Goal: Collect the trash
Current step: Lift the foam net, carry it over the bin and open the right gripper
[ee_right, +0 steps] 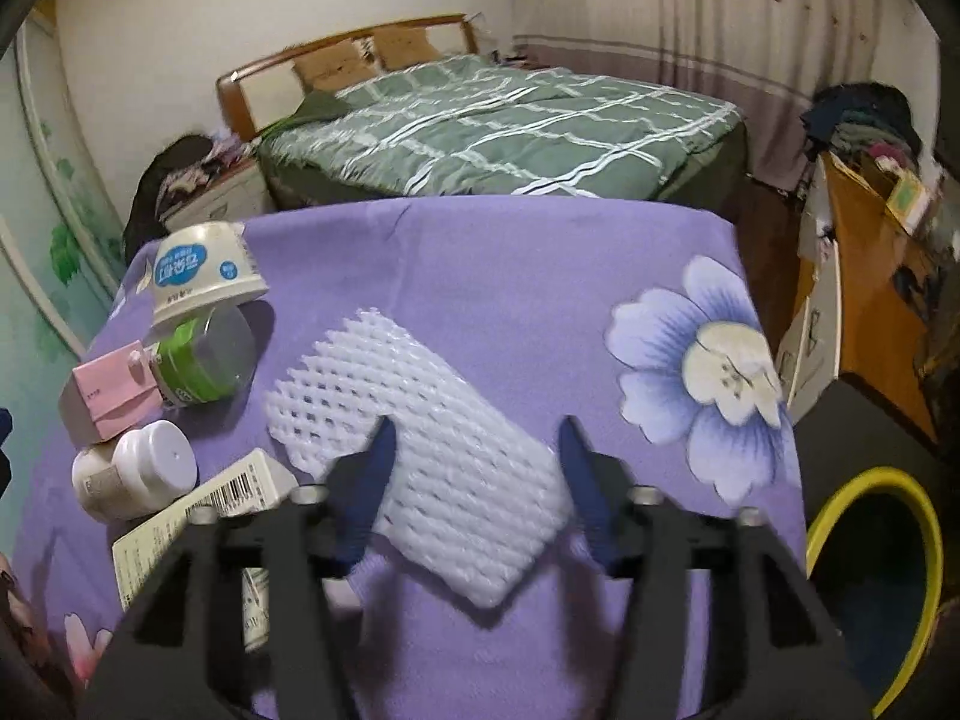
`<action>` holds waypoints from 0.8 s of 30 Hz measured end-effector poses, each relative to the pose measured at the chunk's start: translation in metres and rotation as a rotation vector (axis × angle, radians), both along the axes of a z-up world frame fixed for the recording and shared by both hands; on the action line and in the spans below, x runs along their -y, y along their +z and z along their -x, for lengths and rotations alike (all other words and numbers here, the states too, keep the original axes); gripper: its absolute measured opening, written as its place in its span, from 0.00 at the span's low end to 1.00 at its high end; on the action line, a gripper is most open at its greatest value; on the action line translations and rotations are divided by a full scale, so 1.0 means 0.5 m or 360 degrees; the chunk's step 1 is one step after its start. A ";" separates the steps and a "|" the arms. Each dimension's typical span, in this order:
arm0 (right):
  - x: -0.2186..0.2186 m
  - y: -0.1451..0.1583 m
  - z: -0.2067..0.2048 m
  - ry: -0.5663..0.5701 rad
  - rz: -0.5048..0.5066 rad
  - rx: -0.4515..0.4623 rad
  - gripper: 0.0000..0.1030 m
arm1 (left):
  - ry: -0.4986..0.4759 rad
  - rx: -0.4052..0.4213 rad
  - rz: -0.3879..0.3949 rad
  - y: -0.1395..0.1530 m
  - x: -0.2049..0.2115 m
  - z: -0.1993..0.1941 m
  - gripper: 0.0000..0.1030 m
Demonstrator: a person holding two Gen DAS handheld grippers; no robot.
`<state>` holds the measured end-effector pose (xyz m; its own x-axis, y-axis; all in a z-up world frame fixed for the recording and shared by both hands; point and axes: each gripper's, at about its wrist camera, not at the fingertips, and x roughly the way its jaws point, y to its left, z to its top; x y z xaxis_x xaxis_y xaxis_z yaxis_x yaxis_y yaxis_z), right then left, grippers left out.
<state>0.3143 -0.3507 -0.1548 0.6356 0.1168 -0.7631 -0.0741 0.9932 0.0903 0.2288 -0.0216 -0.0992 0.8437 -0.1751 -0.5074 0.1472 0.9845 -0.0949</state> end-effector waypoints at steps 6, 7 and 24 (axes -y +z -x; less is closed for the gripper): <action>-0.012 -0.021 -0.033 0.0072 0.0076 -0.0149 0.48 | -0.0009 0.0004 0.0000 0.001 0.004 0.003 0.95; -0.016 -0.022 -0.028 0.0070 0.0109 -0.0143 0.43 | -0.0010 0.0003 0.0004 0.001 0.005 0.004 0.95; 0.103 0.069 0.167 -0.0298 -0.0058 0.0238 0.14 | -0.0021 0.0006 -0.0009 -0.001 0.007 0.000 0.95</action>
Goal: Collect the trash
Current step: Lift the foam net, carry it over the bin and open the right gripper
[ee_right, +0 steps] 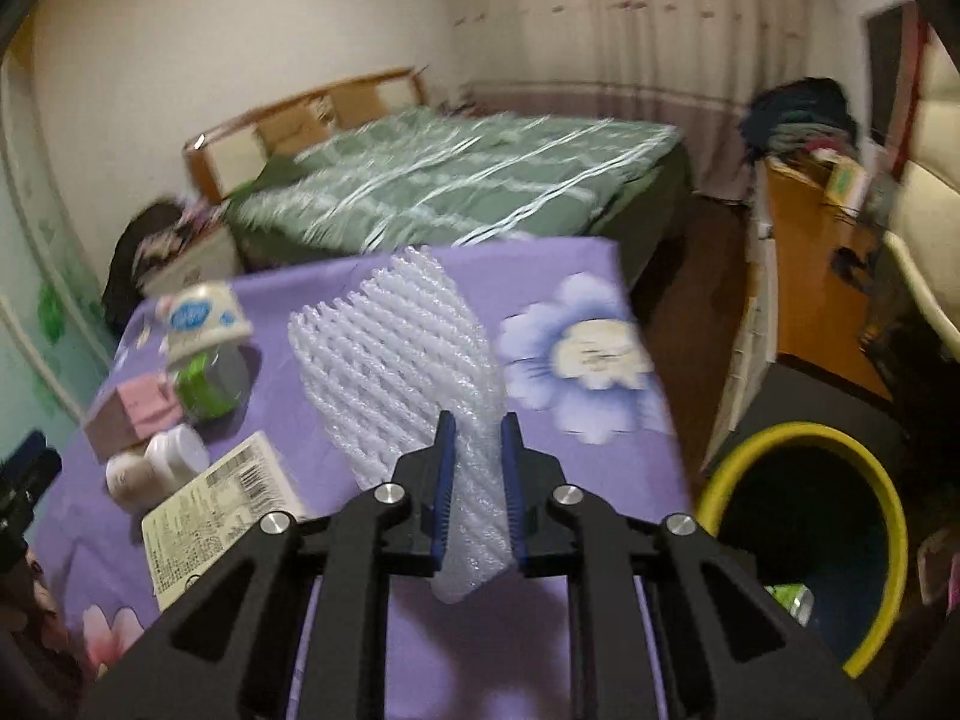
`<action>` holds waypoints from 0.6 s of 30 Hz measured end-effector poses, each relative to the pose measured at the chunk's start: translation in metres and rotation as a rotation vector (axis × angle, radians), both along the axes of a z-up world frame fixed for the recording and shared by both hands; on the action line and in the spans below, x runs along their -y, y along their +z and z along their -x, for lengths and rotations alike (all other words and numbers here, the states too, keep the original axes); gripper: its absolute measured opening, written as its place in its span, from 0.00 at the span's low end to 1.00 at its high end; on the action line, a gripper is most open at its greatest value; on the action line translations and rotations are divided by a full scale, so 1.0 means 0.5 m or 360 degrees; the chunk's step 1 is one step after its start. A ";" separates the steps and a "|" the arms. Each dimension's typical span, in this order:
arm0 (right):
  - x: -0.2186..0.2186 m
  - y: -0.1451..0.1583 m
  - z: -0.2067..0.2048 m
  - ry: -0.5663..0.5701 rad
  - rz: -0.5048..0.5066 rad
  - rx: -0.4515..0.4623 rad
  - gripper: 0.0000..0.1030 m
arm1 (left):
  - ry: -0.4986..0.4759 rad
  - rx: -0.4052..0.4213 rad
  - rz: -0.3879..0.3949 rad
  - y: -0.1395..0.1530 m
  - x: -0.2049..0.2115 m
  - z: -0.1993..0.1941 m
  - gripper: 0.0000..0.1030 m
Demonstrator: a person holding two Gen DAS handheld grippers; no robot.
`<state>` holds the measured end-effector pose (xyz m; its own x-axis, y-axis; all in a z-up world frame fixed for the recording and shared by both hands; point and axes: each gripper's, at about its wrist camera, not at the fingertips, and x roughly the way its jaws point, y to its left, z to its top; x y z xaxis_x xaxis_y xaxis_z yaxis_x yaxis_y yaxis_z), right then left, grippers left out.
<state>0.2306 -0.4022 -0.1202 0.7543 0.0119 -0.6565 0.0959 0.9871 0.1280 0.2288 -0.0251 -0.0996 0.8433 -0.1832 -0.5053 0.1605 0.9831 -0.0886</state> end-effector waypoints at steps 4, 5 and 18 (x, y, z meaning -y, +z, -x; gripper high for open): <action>0.075 0.000 0.049 -0.0228 0.0021 0.0036 0.15 | -0.0010 0.0007 0.0002 0.000 0.002 0.002 0.95; 0.092 -0.004 0.058 -0.0269 0.0021 0.0035 0.15 | -0.0012 0.0005 0.0003 -0.001 0.002 0.002 0.95; 0.267 -0.060 0.148 -0.0701 0.0065 -0.0029 0.18 | -0.0118 0.0038 -0.0009 -0.001 0.024 0.014 0.95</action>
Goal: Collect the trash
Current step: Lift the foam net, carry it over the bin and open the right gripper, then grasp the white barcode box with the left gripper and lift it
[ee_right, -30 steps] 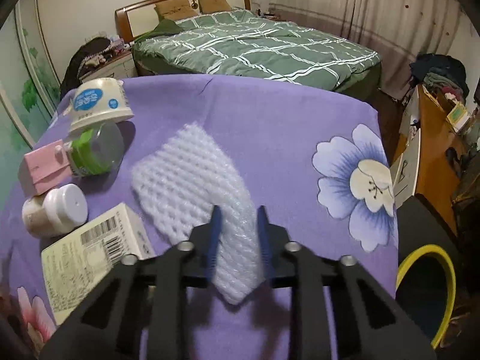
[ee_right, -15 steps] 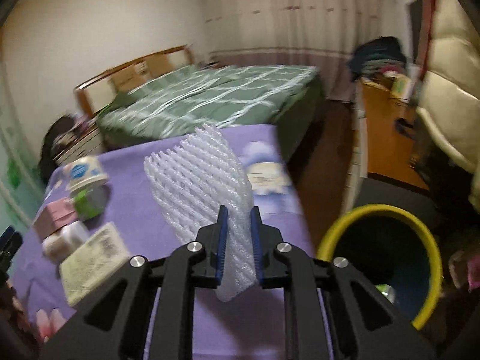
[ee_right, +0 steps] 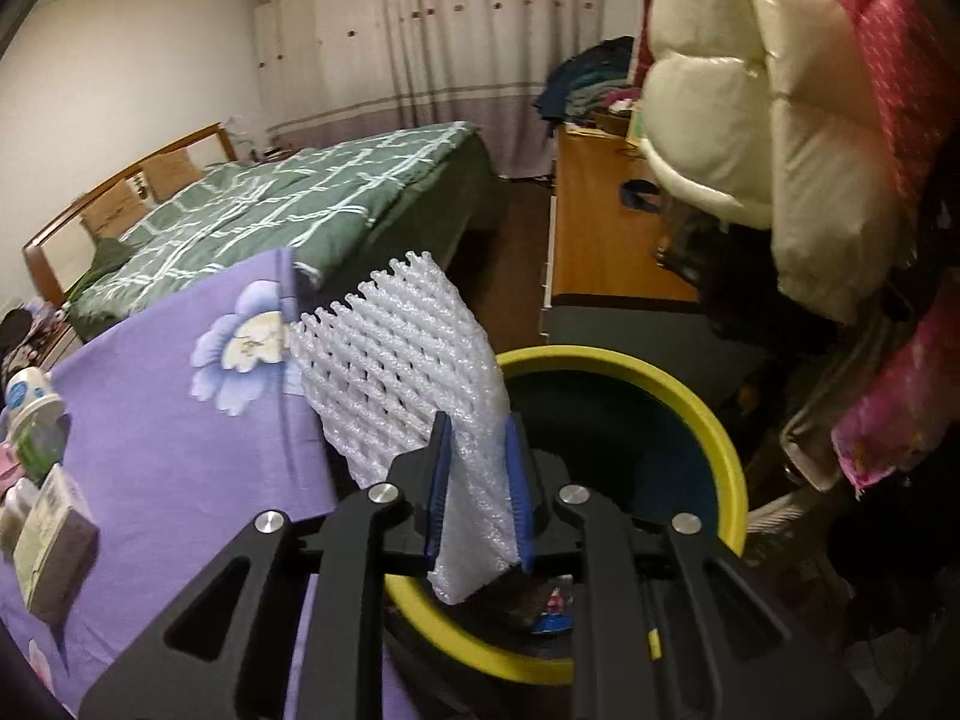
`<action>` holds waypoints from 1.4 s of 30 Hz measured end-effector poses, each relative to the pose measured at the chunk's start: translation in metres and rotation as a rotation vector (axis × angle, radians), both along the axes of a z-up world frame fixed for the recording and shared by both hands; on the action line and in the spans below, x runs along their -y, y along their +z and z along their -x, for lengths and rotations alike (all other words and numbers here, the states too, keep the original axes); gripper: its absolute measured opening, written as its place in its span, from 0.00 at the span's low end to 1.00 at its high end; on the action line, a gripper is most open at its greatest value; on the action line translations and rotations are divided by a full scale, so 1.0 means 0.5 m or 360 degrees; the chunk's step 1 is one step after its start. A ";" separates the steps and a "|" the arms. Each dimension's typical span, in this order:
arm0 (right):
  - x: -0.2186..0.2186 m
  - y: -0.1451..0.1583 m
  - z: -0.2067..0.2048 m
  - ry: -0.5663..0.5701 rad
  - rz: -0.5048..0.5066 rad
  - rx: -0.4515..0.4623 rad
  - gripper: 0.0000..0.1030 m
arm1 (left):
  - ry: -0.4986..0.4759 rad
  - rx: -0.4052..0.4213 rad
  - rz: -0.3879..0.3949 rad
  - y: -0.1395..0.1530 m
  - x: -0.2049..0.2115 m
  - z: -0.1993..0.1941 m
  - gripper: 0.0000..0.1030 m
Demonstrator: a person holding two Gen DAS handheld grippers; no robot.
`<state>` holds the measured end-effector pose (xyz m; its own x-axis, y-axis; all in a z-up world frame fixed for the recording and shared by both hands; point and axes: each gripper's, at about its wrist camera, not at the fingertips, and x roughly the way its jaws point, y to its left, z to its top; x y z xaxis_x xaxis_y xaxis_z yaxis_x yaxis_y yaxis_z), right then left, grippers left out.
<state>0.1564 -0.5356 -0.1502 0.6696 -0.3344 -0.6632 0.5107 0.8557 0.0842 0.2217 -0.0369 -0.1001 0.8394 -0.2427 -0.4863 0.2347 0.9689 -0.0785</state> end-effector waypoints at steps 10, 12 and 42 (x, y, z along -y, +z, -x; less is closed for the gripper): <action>0.017 -0.008 0.011 -0.0108 0.0024 -0.0024 0.36 | -0.0063 -0.0005 -0.0005 -0.003 0.015 0.003 0.95; 0.015 -0.004 0.013 -0.0115 0.0027 -0.0015 0.37 | -0.0073 -0.0003 -0.0010 -0.003 0.019 0.005 0.95; -0.036 0.019 -0.025 -0.0007 -0.0046 0.0149 0.48 | -0.0674 -0.0369 -0.0152 -0.066 0.197 -0.001 0.95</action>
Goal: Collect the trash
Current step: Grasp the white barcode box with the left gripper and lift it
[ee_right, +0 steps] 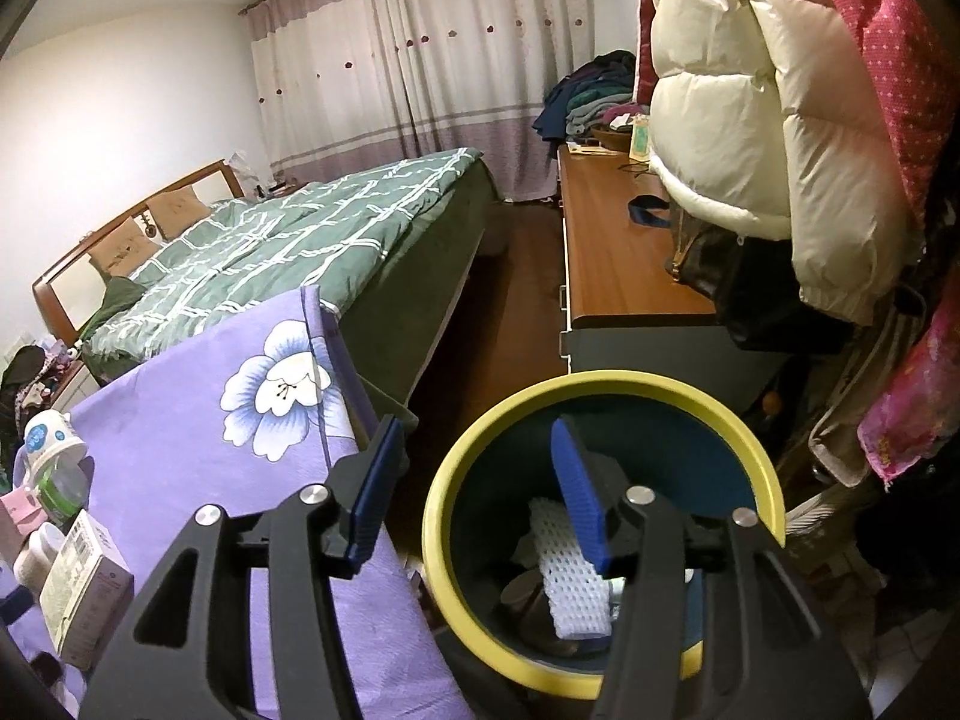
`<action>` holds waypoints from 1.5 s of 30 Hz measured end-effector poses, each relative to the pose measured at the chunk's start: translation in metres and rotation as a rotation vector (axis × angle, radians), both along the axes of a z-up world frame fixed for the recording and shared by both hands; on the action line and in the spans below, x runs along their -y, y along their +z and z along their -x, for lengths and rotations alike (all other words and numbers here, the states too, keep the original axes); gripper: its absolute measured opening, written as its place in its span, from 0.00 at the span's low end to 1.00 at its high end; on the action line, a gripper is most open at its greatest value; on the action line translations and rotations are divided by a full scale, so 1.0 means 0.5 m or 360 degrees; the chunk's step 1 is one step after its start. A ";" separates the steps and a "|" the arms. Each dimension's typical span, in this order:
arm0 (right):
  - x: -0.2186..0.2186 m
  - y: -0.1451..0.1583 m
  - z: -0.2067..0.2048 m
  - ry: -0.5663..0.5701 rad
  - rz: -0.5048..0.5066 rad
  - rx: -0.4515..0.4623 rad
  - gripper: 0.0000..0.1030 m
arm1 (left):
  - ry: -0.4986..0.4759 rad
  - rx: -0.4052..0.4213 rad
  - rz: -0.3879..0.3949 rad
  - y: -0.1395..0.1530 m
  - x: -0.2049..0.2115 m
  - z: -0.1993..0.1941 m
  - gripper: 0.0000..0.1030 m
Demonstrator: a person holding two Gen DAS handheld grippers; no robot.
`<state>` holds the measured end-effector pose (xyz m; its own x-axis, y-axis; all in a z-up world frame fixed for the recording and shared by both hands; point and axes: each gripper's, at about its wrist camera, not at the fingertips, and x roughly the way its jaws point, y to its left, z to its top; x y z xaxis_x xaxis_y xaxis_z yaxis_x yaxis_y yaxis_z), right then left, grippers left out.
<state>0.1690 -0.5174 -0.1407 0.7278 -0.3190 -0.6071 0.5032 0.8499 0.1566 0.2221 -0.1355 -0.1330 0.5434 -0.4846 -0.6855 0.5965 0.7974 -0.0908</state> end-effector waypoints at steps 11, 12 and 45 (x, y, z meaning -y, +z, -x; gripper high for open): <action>0.000 -0.001 -0.002 0.0032 -0.0029 0.0012 0.48 | -0.0025 -0.0040 -0.0033 -0.002 0.034 -0.015 0.95; 0.001 -0.001 -0.002 0.0033 -0.0033 0.0013 0.48 | -0.0051 -0.0047 -0.0028 0.000 0.040 -0.010 0.95; -0.007 -0.007 -0.009 0.0118 -0.0084 0.0020 0.48 | -0.0221 -0.0212 -0.0192 -0.009 0.135 -0.101 0.95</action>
